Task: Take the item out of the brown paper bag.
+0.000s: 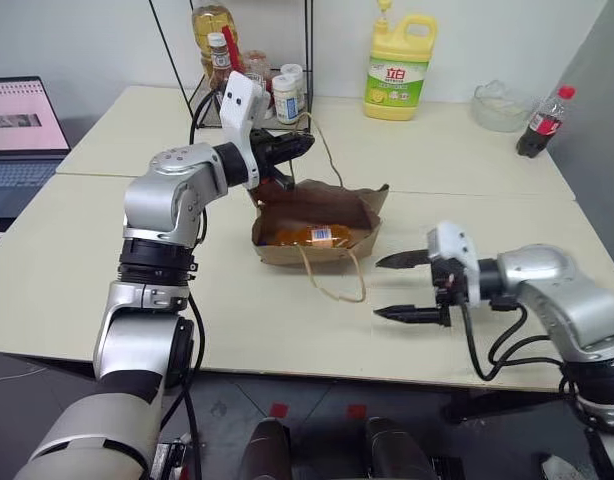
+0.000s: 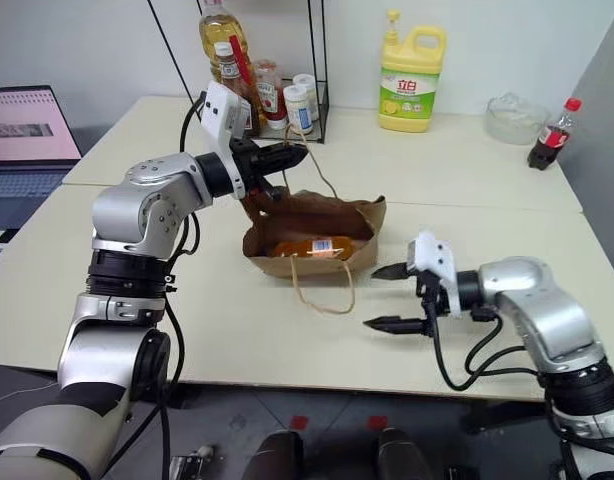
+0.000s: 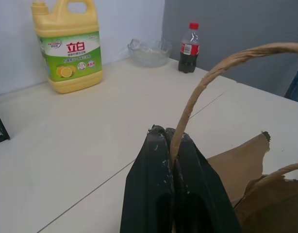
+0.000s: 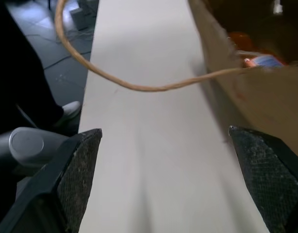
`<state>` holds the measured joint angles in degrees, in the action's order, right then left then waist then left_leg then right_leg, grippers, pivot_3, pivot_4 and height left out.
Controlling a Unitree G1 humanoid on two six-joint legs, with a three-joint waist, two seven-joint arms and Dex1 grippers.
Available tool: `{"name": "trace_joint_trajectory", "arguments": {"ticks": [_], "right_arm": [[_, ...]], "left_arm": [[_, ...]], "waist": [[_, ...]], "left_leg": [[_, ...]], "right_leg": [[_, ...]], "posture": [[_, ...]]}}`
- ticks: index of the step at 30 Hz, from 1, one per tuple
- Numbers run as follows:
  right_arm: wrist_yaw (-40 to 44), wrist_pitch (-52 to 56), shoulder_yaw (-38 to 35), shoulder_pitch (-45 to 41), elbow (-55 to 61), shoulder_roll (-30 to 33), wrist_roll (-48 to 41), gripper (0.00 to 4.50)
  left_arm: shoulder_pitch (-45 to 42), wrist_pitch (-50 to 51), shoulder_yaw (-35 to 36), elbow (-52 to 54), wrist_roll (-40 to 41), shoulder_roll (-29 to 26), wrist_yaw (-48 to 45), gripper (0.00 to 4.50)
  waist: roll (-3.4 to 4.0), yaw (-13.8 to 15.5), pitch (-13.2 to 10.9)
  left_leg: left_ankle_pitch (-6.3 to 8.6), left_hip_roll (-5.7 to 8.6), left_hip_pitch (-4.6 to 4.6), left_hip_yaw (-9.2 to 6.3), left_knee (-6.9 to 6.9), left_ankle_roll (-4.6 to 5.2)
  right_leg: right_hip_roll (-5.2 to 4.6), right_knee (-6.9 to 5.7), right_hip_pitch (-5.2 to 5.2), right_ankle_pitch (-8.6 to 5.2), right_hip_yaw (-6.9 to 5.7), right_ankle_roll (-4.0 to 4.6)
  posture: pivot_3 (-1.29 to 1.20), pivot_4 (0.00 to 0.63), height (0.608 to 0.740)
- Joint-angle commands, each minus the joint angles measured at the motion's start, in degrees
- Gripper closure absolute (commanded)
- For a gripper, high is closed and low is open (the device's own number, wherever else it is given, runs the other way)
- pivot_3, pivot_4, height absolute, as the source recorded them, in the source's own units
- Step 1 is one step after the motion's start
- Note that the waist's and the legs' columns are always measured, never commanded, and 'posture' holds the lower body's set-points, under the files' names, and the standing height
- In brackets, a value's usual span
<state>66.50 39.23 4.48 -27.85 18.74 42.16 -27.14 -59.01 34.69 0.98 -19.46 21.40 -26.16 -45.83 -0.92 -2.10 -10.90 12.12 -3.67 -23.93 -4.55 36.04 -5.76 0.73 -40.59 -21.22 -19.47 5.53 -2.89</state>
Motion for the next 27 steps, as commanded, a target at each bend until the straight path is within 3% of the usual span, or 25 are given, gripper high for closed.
{"name": "trace_joint_trajectory", "arguments": {"ticks": [1,4,8,14,18,22,27], "right_arm": [[-1.6,3.2,-3.8,-5.3,1.4,1.2,-3.8,0.01],[-3.5,3.4,-4.7,-10.6,-1.3,1.0,-3.4,0.01],[-10.4,8.7,-6.0,-18.5,-2.1,-5.1,-7.6,0.01],[-17.2,11.4,-2.4,-18.5,1.5,-14.5,-10.4,0.01],[-18.8,7.2,1.1,-17.9,-1.5,-18.6,-7.4,0.88],[-19.4,3.2,3.3,-18.7,-5.4,-20.4,-4.2,2.37],[-19.5,5.5,1.6,-20.6,-8.4,-25.9,-8.8,4.11]], "left_arm": [[-0.2,0.2,1.3,3.6,1.0,-0.5,-0.5,4.5],[-0.2,0.7,1.4,3.9,1.2,-0.5,-0.5,4.5],[-0.7,1.3,1.6,4.4,1.7,-0.6,-0.7,4.5],[-1.0,1.1,1.5,4.1,1.6,-0.5,-0.9,4.5],[-1.4,1.1,1.6,3.6,1.5,-0.7,-1.1,4.5],[-1.2,1.0,1.6,3.6,1.4,-0.7,-1.2,4.5],[-0.6,1.1,1.5,4.3,1.5,-1.0,-1.4,4.5]], "waist": [[0.0,-0.1,0.0],[0.0,-0.1,0.0],[0.0,-0.5,0.0],[0.0,-0.5,0.0],[0.0,-0.6,0.0],[0.0,-0.7,0.0],[0.01,-1.1,0.0]], "left_leg": [[0.0,0.0,-0.01,0.01,0.0,0.0],[0.0,0.01,-0.01,0.01,-0.01,0.0],[0.0,0.0,-0.03,0.02,-0.02,0.0],[0.0,0.0,-0.23,0.0,-0.06,-0.01],[-0.01,-0.01,-0.24,-0.01,-0.03,-0.01],[0.0,0.0,-0.23,-0.01,-0.02,0.0],[-0.01,-0.02,-0.24,-0.01,-0.04,-0.01]], "right_leg": [[0.0,0.0,-0.02,0.0,0.01,0.0],[0.0,0.0,-0.01,0.0,0.0,0.0],[0.0,-0.04,-0.09,0.0,0.02,0.0],[-0.02,-0.01,-0.22,0.01,-0.01,0.01],[-0.01,-0.03,-0.23,0.0,-0.03,0.01],[-0.01,-0.03,-0.23,0.0,-0.03,0.01],[-0.01,-0.08,-0.27,0.01,-0.03,0.01]], "posture": [[0.0,0.15,0.74],[0.0,0.15,0.74],[0.0,0.15,0.74],[0.0,0.15,0.74],[0.0,0.15,0.74],[0.0,0.15,0.74],[0.0,0.15,0.74]]}}
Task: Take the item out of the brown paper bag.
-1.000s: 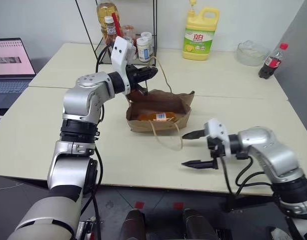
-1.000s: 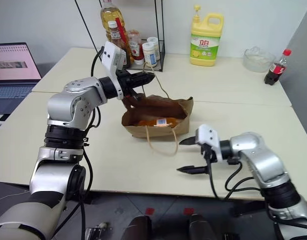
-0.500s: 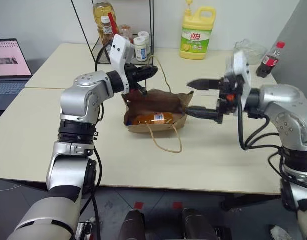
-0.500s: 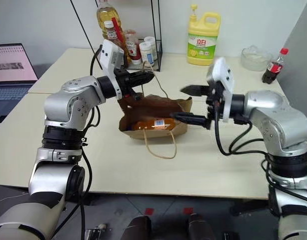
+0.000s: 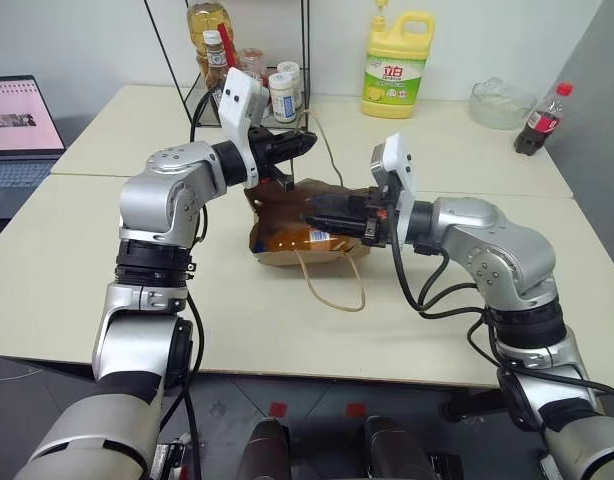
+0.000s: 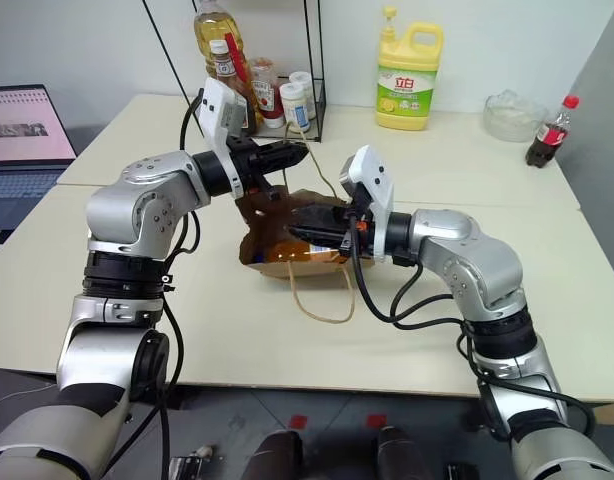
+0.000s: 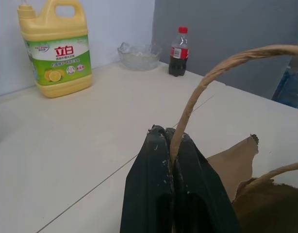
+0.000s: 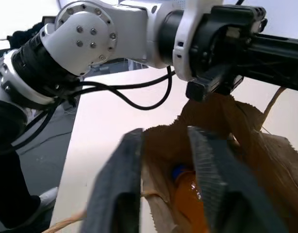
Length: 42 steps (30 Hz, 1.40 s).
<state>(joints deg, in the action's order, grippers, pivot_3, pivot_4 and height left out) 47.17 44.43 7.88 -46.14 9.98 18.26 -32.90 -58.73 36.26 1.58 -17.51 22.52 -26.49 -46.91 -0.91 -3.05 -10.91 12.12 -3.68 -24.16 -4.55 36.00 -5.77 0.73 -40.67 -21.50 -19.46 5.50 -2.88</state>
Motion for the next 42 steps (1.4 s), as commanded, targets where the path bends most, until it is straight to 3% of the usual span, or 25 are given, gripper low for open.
{"name": "trace_joint_trajectory", "arguments": {"ticks": [1,11,16,25,28,30,39,42], "right_arm": [[0.1,0.2,-1.6,-2.7,-0.9,-3.1,-3.1,4.42],[3.8,-6.9,1.3,-5.8,-21.0,-8.3,2.3,4.46],[1.7,-15.1,7.4,-7.4,-30.9,-6.0,15.2,4.46],[4.8,-25.5,15.7,-4.7,-25.3,3.0,30.2,4.46],[7.0,-27.4,17.2,-3.3,-22.3,5.8,32.5,3.92],[8.7,-27.5,17.5,-3.0,-21.0,6.6,32.9,3.29],[12.9,-29.8,19.9,-2.9,-20.9,8.0,37.0,0.06],[11.5,-31.9,21.1,-3.5,-24.0,7.0,39.9,0.02]], "left_arm": [[-0.9,-0.5,0.9,2.2,0.3,-0.6,-0.3,4.5],[-0.6,-0.9,0.9,2.3,0.5,-0.1,-0.3,4.5],[-0.2,-0.5,1.0,3.2,0.7,0.0,-0.1,4.5],[0.8,0.2,1.2,4.7,1.1,0.2,-0.1,4.5],[0.7,0.0,1.1,4.6,1.0,0.5,-0.2,4.5],[0.5,-0.2,1.0,4.2,0.9,0.7,-0.2,4.5],[-0.1,-1.1,0.8,3.1,0.6,1.5,-0.6,4.5],[0.1,-1.2,0.8,3.2,0.6,1.6,-0.6,4.5]], "waist": [[0.0,-0.2,0.0],[0.0,-0.2,0.0],[0.0,-0.2,0.0],[0.0,-0.1,0.0],[0.0,-0.2,0.0],[0.0,-0.2,0.0],[0.0,-0.1,0.0],[0.0,-0.2,0.0]], "left_leg": [[0.0,0.0,0.0,0.0,0.0,0.0],[0.0,0.02,0.02,0.01,0.01,0.0],[0.0,0.02,0.01,0.01,0.01,0.0],[0.0,0.02,0.0,0.01,0.02,-0.01],[0.0,0.02,0.01,0.01,0.02,0.0],[0.0,0.02,0.01,0.01,0.02,0.0],[-0.01,0.03,0.02,0.0,0.03,-0.01],[-0.01,0.02,0.03,0.0,0.02,-0.01]], "right_leg": [[0.01,-0.01,-0.01,0.0,0.0,0.0],[-0.01,-0.08,-0.03,0.0,0.0,0.0],[-0.01,-0.08,-0.05,0.0,0.0,0.0],[-0.01,-0.07,-0.04,0.0,0.0,0.0],[-0.01,-0.06,-0.04,0.0,0.0,0.0],[-0.01,-0.07,-0.03,0.0,0.0,0.0],[-0.01,-0.06,-0.01,0.0,0.0,0.0],[-0.01,-0.06,-0.01,0.0,0.0,0.0]], "posture": [[0.0,0.15,0.74],[0.0,0.15,0.74],[0.0,0.15,0.74],[0.0,0.15,0.74],[0.0,0.15,0.74],[0.0,0.15,0.74],[0.0,0.15,0.74],[0.0,0.15,0.74]]}}
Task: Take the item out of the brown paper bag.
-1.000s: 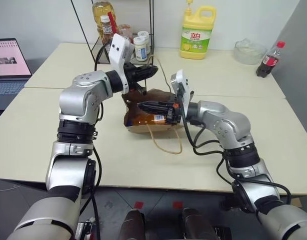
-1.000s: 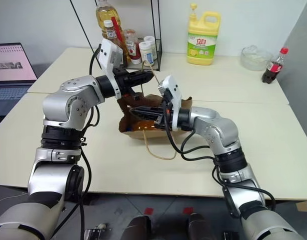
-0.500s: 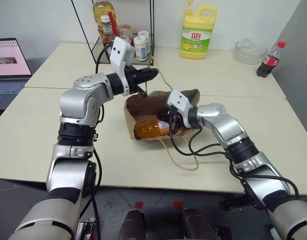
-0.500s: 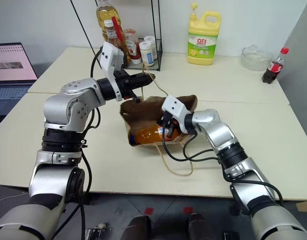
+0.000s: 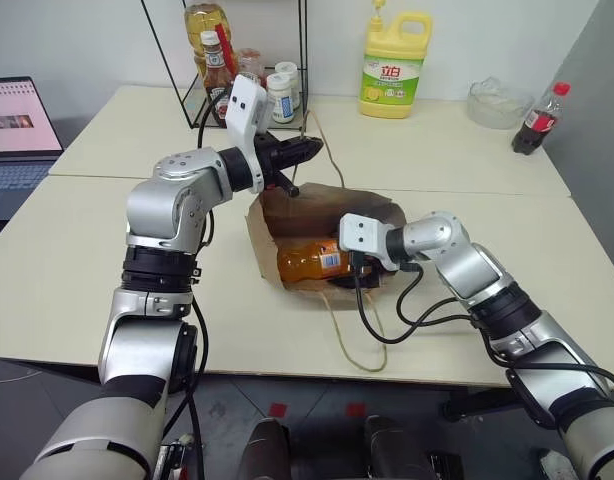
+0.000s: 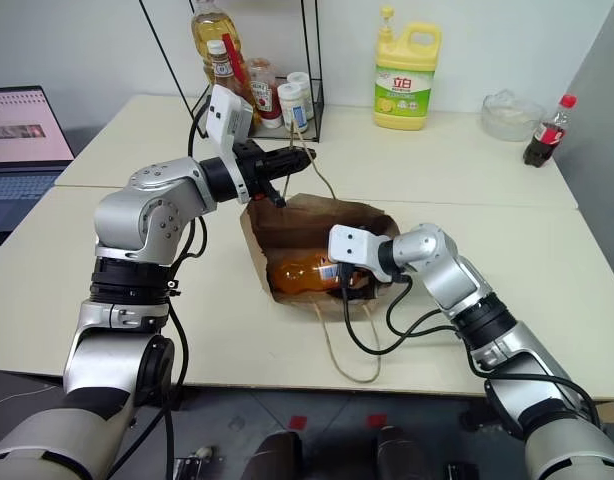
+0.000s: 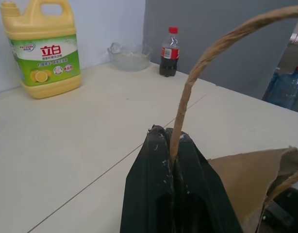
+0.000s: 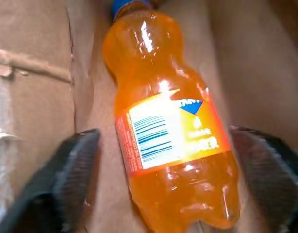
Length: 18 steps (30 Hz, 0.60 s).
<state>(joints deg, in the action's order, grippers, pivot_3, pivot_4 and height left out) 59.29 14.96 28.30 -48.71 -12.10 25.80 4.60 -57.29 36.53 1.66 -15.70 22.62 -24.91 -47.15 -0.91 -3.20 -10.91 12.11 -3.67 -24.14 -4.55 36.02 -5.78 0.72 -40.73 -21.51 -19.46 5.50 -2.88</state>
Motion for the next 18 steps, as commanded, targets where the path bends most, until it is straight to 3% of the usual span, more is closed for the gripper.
{"name": "trace_joint_trajectory", "arguments": {"ticks": [1,9,14,18], "right_arm": [[-1.4,-3.6,1.0,-1.3,-3.6,-1.0,3.6,0.02],[-8.3,-11.0,2.4,-3.7,-12.5,-3.7,12.1,0.02],[-7.9,-13.2,0.4,-4.2,-12.8,-3.8,11.6,1.05],[-7.9,-15.8,-0.6,-4.4,-10.8,-2.2,11.9,1.06]], "left_arm": [[-1.4,-1.5,0.7,1.3,0.5,0.1,-0.4,4.5],[-0.6,-1.3,0.7,2.2,0.5,0.1,-0.2,4.5],[-0.4,-1.3,0.6,2.3,0.4,-0.2,-0.2,4.5],[-0.5,-1.6,0.4,1.9,0.0,-0.3,-0.3,4.5]], "waist": [[0.0,0.0,0.0],[0.0,0.0,0.0],[0.0,0.0,0.0],[0.0,0.0,0.0]], "left_leg": [[0.0,0.0,0.0,0.0,0.0,0.0],[-0.1,0.0,0.02,0.01,0.02,-0.18],[-0.11,0.0,0.1,0.0,0.02,-0.19],[-0.11,0.01,0.09,0.0,0.02,-0.19]], "right_leg": [[0.0,0.0,0.0,0.0,0.0,0.0],[-0.01,-0.01,0.02,0.0,0.01,0.0],[-0.01,-0.03,0.09,0.0,0.01,0.0],[-0.01,-0.03,0.09,0.0,0.01,0.0]], "posture": [[0.0,0.15,0.74],[0.0,0.15,0.74],[0.0,0.15,0.74],[0.0,0.15,0.74]]}}
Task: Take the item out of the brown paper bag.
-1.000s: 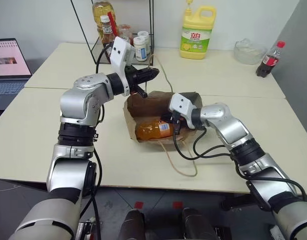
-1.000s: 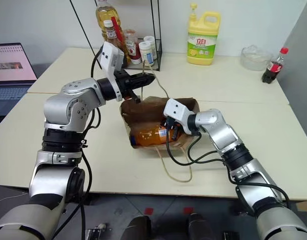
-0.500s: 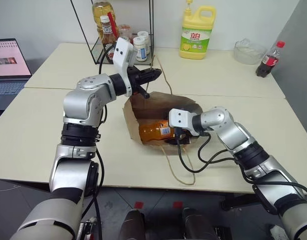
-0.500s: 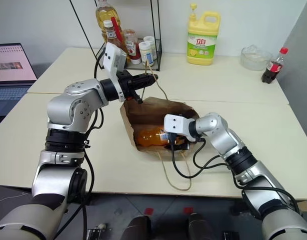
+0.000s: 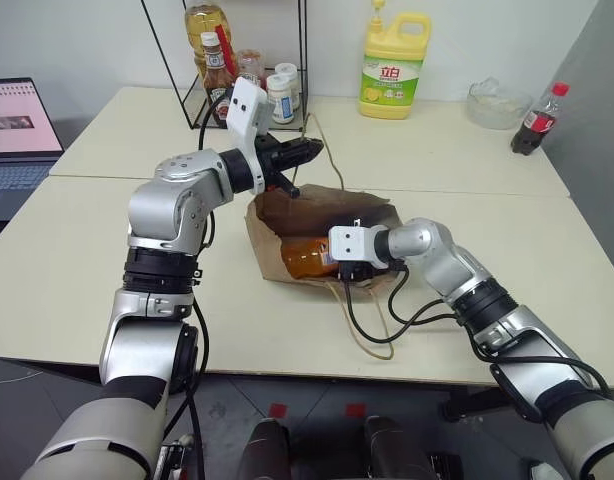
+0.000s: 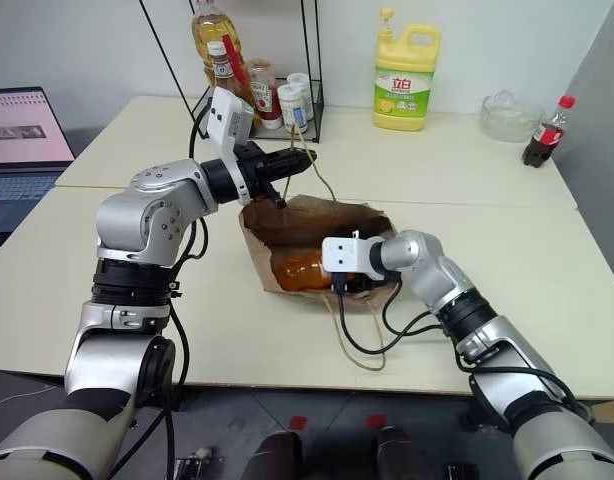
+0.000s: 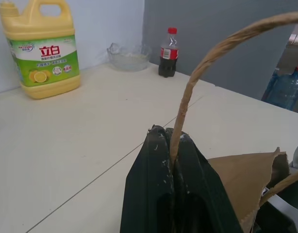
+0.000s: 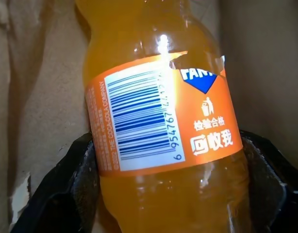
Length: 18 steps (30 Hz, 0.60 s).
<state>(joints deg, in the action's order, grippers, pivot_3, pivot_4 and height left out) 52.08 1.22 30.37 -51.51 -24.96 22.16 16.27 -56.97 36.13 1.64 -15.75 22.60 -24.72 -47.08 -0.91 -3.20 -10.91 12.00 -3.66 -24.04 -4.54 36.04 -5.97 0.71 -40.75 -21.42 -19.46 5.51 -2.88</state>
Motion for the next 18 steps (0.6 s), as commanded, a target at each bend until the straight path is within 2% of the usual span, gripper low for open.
{"name": "trace_joint_trajectory", "arguments": {"ticks": [1,5,8,12,18], "right_arm": [[-0.5,-2.4,-3.0,-1.4,2.8,1.9,0.1,1.06],[0.0,-3.2,-5.3,-0.6,7.0,3.3,-1.8,1.06],[1.1,-1.6,-10.3,0.8,13.0,4.0,-7.2,1.06],[0.9,-0.5,-14.6,2.3,18.7,6.1,-10.2,1.06],[1.6,6.1,-21.5,6.1,31.9,9.2,-17.2,1.06]], "left_arm": [[-0.8,-1.3,0.3,1.9,-0.1,-0.5,-0.4,4.5],[-0.8,-1.6,0.0,1.8,-0.3,-0.6,-0.5,4.5],[-0.9,-2.6,-0.5,0.9,-1.1,-0.7,-0.8,4.5],[-0.6,-4.1,-1.0,0.6,-2.1,-0.6,-1.1,4.5],[-1.0,-4.9,-0.8,-0.5,-2.6,0.0,-0.5,4.5]], "waist": [[0.0,0.0,0.0],[0.0,0.1,0.0],[-0.01,0.1,0.0],[0.0,0.1,0.0],[0.0,0.2,0.0]], "left_leg": [[0.0,0.0,0.0,0.0,0.0,0.0],[0.0,0.01,-0.05,0.0,-0.01,0.0],[0.0,0.0,-0.07,0.0,-0.03,-0.01],[0.0,0.0,-0.11,0.0,-0.05,-0.01],[0.01,0.01,-0.13,0.0,-0.05,0.0]], "right_leg": [[0.0,0.0,0.0,0.0,0.0,0.0],[-0.01,0.02,-0.03,0.0,0.0,0.0],[0.0,0.04,-0.05,0.0,0.0,0.0],[-0.01,0.08,-0.06,0.0,-0.01,0.0],[-0.01,0.13,-0.05,0.0,0.0,0.0]], "posture": [[0.0,0.15,0.74],[0.0,0.15,0.74],[0.0,0.15,0.74],[0.0,0.15,0.74],[0.0,0.15,0.74]]}}
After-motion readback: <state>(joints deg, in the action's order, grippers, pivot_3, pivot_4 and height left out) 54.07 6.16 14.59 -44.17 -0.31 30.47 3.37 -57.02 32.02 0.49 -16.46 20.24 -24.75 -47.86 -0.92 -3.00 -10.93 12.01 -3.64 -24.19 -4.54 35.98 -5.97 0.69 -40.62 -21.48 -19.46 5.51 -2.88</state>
